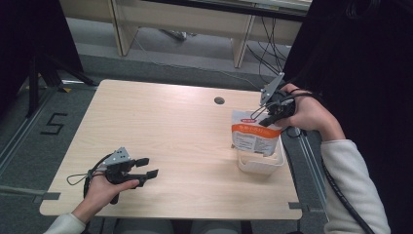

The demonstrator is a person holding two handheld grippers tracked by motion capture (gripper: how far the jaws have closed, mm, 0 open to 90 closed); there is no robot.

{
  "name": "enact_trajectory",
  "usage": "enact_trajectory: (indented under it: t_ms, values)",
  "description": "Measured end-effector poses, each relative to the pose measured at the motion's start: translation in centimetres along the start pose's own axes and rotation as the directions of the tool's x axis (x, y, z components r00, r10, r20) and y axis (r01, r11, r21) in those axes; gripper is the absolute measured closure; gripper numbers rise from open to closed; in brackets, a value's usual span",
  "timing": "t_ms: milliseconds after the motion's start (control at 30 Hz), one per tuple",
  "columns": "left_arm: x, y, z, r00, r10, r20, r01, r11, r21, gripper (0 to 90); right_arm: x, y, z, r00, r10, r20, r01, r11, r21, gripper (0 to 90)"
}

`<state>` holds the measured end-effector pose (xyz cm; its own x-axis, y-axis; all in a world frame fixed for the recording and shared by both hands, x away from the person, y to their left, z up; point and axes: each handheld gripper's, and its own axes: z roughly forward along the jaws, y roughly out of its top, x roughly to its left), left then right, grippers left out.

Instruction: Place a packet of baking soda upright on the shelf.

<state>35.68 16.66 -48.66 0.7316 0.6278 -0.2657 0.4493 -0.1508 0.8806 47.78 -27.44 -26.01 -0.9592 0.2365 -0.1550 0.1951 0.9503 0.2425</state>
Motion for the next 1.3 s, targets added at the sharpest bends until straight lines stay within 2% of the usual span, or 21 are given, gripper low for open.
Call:
enact_trajectory:
  t_ms: [33,67,167,233,267,300,333,367,400,533,600,633,667,733,800,900,933,1167,1200,1233,1300]
  values:
    - [0.0,0.0,0.0,1.0000,-0.004,-0.001,0.004,1.0000,0.001,36.3,-0.1,-0.1,0.1,1.0000,-0.008,0.003,0.008,1.000,0.000,90.0]
    - [0.0,0.0,0.0,1.0000,-0.005,-0.001,0.005,1.0000,0.000,36.3,0.1,-0.2,0.1,0.9997,0.024,-0.004,-0.024,1.000,0.004,90.0]
    - [0.0,0.0,0.0,1.0000,-0.007,-0.001,0.007,1.0000,0.000,36.2,0.0,-0.5,0.3,1.0000,0.004,0.008,-0.004,1.000,0.016,90.0]
    - [0.0,0.0,0.0,1.0000,-0.007,-0.002,0.007,1.0000,0.000,36.2,0.0,-0.6,0.2,0.9999,0.013,0.001,-0.013,1.000,0.010,90.0]
    - [0.0,0.0,0.0,1.0000,-0.007,-0.002,0.007,1.0000,0.001,36.2,0.1,-0.7,0.2,0.9994,0.033,-0.004,-0.033,0.999,0.013,90.0]
    - [0.0,0.0,0.0,1.0000,-0.007,-0.002,0.007,1.0000,0.000,36.2,0.0,-0.7,0.2,1.0000,0.004,-0.002,-0.004,1.000,0.012,90.0]
    - [0.0,0.0,0.0,1.0000,-0.008,-0.002,0.008,1.0000,0.000,36.2,0.0,-0.8,0.2,0.9999,0.004,-0.009,-0.004,1.000,0.010,90.0]
    - [0.0,0.0,0.0,1.0000,-0.008,-0.003,0.008,1.0000,0.000,36.2,0.1,-0.8,0.1,0.9996,0.027,0.006,-0.027,1.000,0.013,90.0]
    - [0.0,0.0,0.0,1.0000,-0.008,-0.003,0.008,1.0000,-0.001,36.2,0.0,-0.9,0.2,0.9999,0.012,-0.005,-0.012,1.000,0.012,90.0]
    - [0.1,0.0,0.0,1.0000,0.002,0.000,-0.002,1.0000,-0.002,36.2,0.1,-1.0,-0.1,0.9999,0.009,-0.013,-0.009,1.000,0.011,90.0]
    - [0.1,0.0,0.0,1.0000,-0.006,-0.002,0.006,1.0000,-0.001,36.1,0.3,-1.1,-0.3,0.9998,0.020,0.003,-0.020,1.000,0.010,90.0]
    - [0.0,0.0,0.0,0.9999,-0.012,-0.004,0.012,0.9999,-0.001,36.1,0.2,-1.1,-0.3,1.0000,0.006,0.001,-0.006,1.000,0.011,90.0]
    - [0.0,0.0,0.0,0.9999,-0.012,-0.004,0.012,0.9999,-0.002,36.1,0.4,-1.1,-0.4,0.9996,0.029,-0.006,-0.029,0.999,0.014,90.0]
    - [0.1,0.0,0.0,1.0000,-0.008,-0.005,0.008,1.0000,-0.001,36.1,0.2,-1.1,-0.3,0.9999,-0.010,-0.009,0.010,1.000,0.008,90.0]
    - [0.1,0.0,0.0,1.0000,0.001,0.001,-0.001,1.0000,-0.001,36.1,0.4,-1.2,-0.4,1.0000,0.007,-0.003,-0.007,1.000,0.014,90.0]
    - [0.1,0.0,0.0,1.0000,-0.002,-0.002,0.002,1.0000,-0.002,36.0,0.2,-1.3,-0.2,1.0000,-0.005,-0.008,0.005,1.000,0.012,90.0]
    - [0.1,0.0,0.0,1.0000,-0.002,-0.003,0.002,1.0000,-0.002,36.1,0.3,-1.4,-0.2,0.9999,0.009,-0.006,-0.009,1.000,0.012,90.0]
    - [0.2,0.0,0.0,1.0000,-0.006,-0.006,0.006,1.0000,-0.004,36.0,0.0,-1.7,0.0,1.0000,0.004,-0.004,-0.004,0.999,0.033,90.0]
    - [0.1,0.0,0.0,0.9998,-0.016,-0.008,0.016,0.9999,-0.006,36.0,-0.1,-1.8,0.0,1.0000,0.005,-0.002,-0.004,0.999,0.037,90.0]
    - [0.1,0.0,0.0,0.9999,-0.015,-0.007,0.015,0.9999,-0.006,36.0,-0.2,-1.9,0.1,0.9999,-0.007,-0.008,0.007,0.999,0.040,90.0]
    - [0.1,0.0,0.0,0.9999,-0.015,-0.007,0.015,0.9999,-0.006,36.0,-0.2,-2.0,0.1,1.0000,0.005,0.004,-0.005,0.999,0.042,90.0]
